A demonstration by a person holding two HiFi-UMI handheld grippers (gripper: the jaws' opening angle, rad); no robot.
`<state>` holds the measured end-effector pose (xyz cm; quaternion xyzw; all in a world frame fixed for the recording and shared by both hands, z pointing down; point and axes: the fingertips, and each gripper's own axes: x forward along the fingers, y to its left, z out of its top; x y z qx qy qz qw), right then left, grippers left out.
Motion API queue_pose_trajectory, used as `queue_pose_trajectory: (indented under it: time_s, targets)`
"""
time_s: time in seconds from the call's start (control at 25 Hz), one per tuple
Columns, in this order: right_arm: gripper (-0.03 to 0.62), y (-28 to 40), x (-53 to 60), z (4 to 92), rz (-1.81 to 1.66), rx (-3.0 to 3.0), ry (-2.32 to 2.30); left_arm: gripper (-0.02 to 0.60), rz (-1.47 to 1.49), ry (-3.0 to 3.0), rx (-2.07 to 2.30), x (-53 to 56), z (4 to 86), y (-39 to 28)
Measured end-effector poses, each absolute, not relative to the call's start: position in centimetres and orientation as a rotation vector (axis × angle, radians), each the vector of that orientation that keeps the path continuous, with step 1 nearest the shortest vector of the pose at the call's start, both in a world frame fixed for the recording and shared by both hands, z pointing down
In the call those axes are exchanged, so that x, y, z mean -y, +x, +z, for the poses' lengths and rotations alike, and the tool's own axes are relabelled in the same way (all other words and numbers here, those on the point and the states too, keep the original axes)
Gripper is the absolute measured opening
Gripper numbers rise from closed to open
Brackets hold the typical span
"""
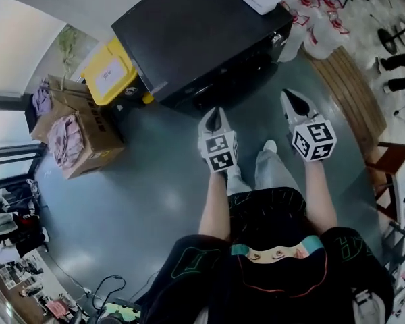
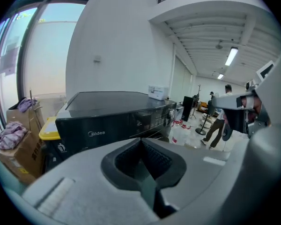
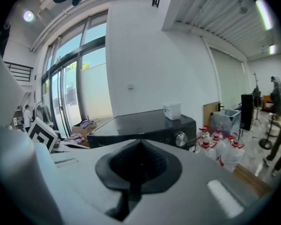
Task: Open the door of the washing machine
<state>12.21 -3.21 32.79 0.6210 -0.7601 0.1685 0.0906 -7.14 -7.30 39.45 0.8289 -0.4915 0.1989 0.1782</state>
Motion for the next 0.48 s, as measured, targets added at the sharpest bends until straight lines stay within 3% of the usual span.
queue_pose_trajectory:
  time_s: [0.48]
  targets:
    - [0.003, 12.1, 10.9, 38.0, 0.495, 2.341, 1.376, 0.012, 0.552, 2.029, 1.592, 8.9, 45.6, -7.5]
